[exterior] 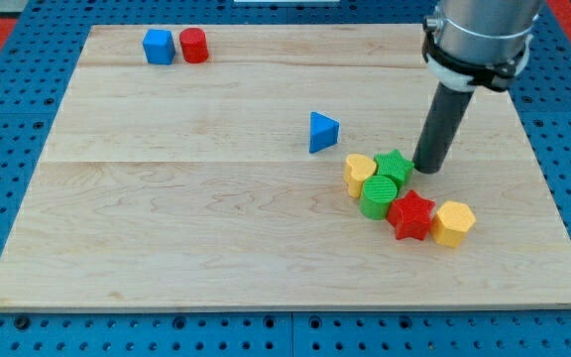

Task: Push the green star along with the green circle a bit down

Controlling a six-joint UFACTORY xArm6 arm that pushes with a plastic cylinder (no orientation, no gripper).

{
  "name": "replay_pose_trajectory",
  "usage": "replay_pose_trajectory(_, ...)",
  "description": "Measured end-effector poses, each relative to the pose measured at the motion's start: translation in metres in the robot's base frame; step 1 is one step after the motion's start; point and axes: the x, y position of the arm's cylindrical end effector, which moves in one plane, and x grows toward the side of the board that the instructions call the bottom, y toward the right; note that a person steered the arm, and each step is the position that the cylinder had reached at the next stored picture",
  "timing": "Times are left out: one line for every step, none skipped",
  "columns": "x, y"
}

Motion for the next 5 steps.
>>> replay_pose_trajectory(-0.038, 0.0)
replay_pose_trajectory(-0.026, -0.027)
replay_pose_trajectory(-0.025, -0.032)
replay_pose_trajectory(-0.02, -0.032)
replay_pose_trajectory(-0.008, -0.042)
